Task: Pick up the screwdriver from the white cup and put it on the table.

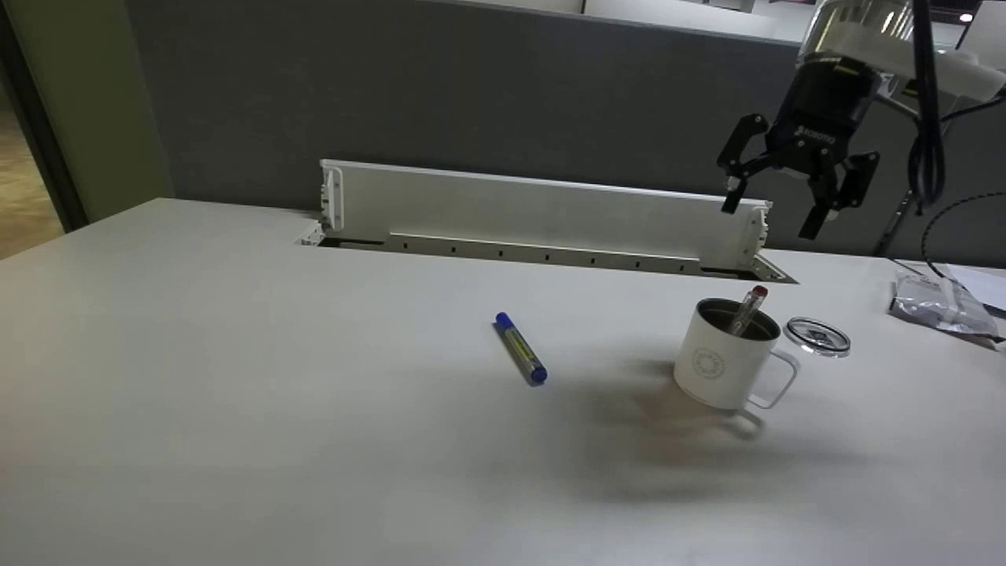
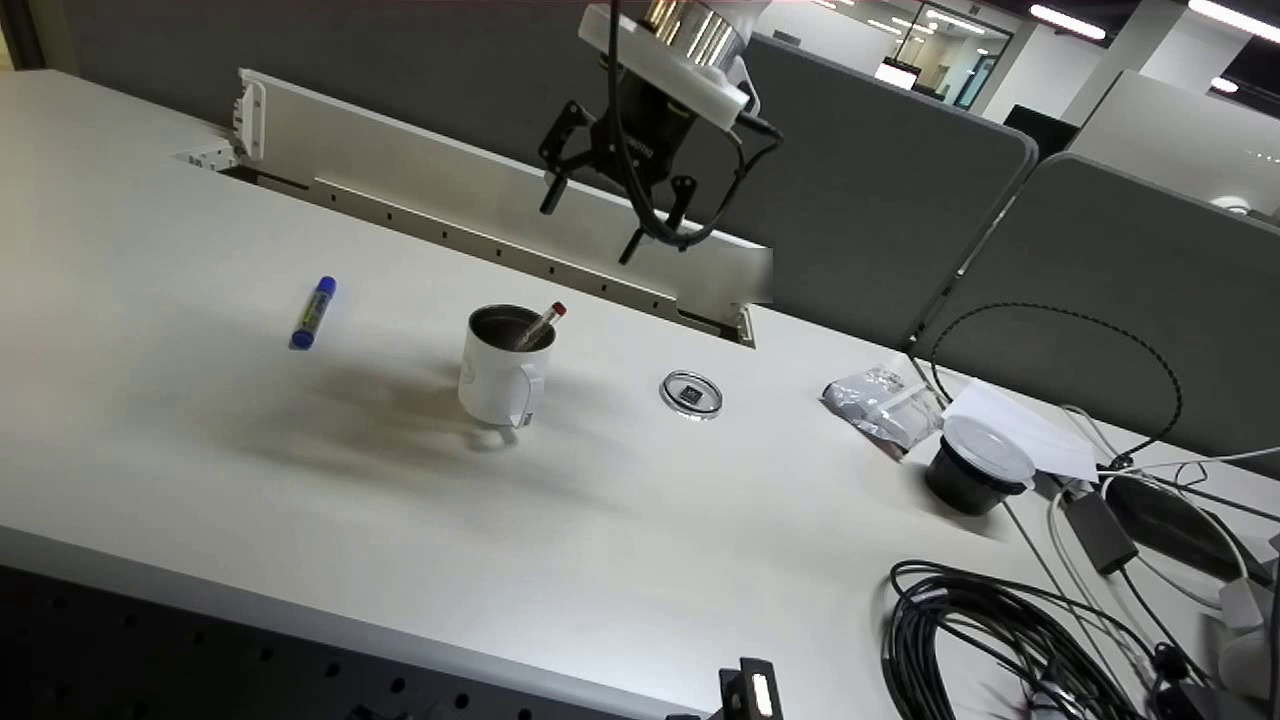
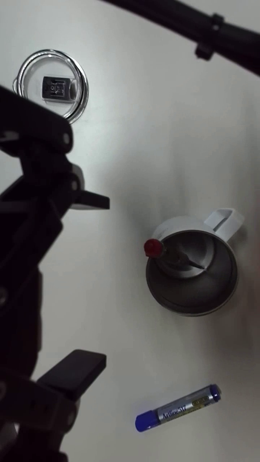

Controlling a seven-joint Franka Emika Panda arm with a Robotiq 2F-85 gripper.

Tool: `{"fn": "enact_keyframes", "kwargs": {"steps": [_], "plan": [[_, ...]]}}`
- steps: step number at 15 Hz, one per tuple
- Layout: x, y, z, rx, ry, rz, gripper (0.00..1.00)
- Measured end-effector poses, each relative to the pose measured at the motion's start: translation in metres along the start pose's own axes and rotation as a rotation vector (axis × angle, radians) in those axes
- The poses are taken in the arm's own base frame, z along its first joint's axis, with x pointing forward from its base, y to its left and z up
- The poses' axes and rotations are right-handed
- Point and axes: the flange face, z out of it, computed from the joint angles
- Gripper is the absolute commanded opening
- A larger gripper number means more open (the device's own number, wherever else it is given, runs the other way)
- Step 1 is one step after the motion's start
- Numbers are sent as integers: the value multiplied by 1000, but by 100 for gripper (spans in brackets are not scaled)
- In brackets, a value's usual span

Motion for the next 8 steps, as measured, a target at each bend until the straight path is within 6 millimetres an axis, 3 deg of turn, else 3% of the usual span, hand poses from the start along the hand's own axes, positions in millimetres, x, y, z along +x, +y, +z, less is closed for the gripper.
{"fn": "enact_keyframes", "kwargs": {"steps": [5,8], "plan": [[21,4,49,-12,-116,4,100],[21,10,62,-36,-175,39,100]]}}
